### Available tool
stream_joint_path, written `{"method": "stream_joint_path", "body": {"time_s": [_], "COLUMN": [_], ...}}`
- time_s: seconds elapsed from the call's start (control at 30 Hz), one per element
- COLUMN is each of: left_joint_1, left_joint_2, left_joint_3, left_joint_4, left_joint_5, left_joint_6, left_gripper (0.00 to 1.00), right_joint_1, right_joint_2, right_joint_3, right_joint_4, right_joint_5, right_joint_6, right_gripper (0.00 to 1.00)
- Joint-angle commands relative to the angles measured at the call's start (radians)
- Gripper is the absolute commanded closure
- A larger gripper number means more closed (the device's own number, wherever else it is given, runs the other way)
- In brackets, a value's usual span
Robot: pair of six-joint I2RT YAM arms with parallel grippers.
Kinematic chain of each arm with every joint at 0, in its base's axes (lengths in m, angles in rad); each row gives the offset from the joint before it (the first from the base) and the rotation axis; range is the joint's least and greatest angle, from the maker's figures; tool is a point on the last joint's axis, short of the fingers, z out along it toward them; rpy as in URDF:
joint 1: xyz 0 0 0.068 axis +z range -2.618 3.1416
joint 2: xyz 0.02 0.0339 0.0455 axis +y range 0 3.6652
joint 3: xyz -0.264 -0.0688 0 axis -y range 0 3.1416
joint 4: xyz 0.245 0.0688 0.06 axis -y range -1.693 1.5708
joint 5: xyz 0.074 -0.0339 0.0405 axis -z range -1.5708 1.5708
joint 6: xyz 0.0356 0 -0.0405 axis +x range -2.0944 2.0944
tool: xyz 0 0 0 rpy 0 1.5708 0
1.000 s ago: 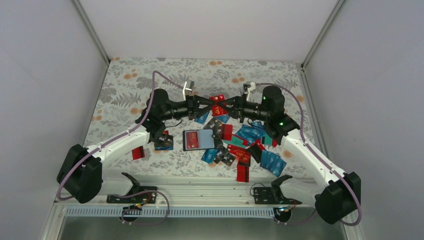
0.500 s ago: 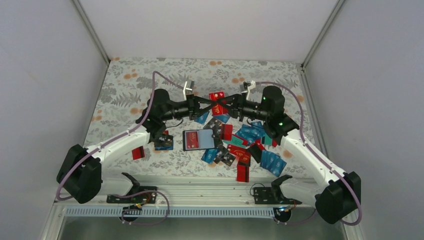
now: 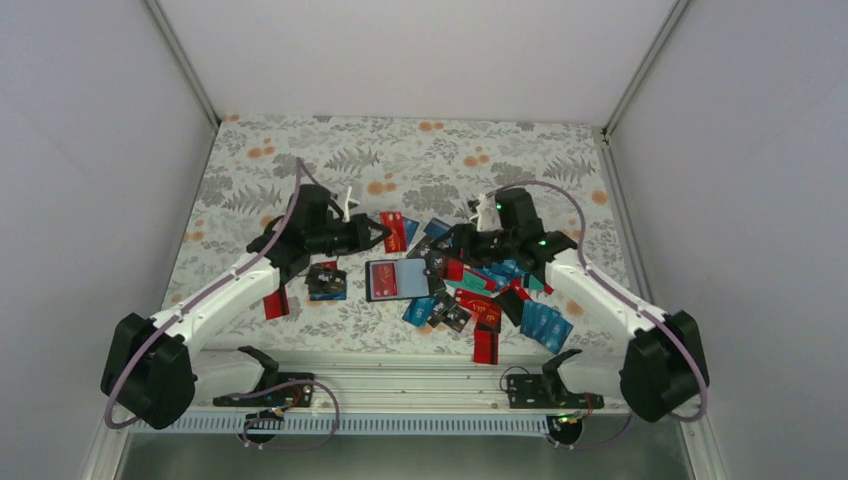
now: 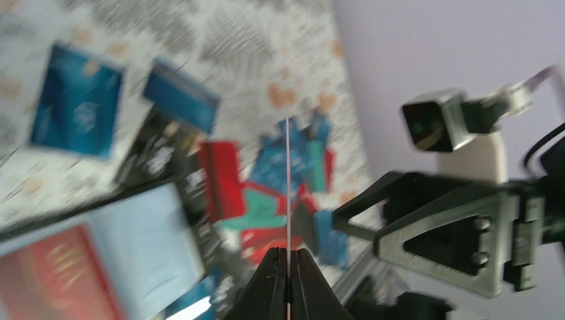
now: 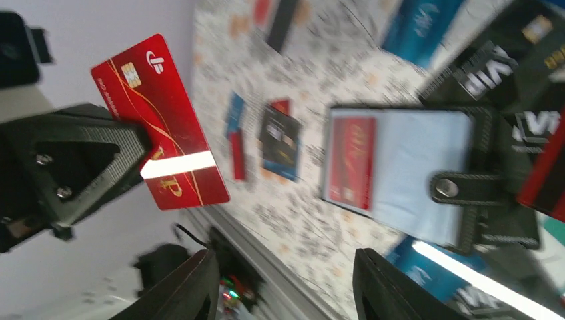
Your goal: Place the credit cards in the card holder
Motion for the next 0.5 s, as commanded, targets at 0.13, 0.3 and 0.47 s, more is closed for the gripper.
{"method": "stream_joint_path", "body": {"time_s": [0.13, 0.3, 0.47], "left_joint_1": [0.068, 0.079, 0.081], "left_joint_2": [0.031, 0.061, 0.106], "left_joint_3": [-0.168, -0.212, -0.214], "left_joint_4": [-0.136, -0.098, -0.014], "left_joint_5": [0.008, 0.023, 0.038], "left_joint_6": [0.2, 0.206, 0.229], "left_gripper": [0.98, 0.98, 0.98], "right_joint_1": [0.109, 0.154, 0.166], "right_joint_2": [0.199, 0.307, 0.406], "right_joint_3": [-0.006, 0.008, 0.059], "right_joint_4": [-0.102, -0.064, -0.061], "right_joint_5": [-0.005, 0.004, 0.025], "right_joint_6": [-0.299, -0.324, -0.35], "right_gripper": [0.52, 0.61, 0.71]}}
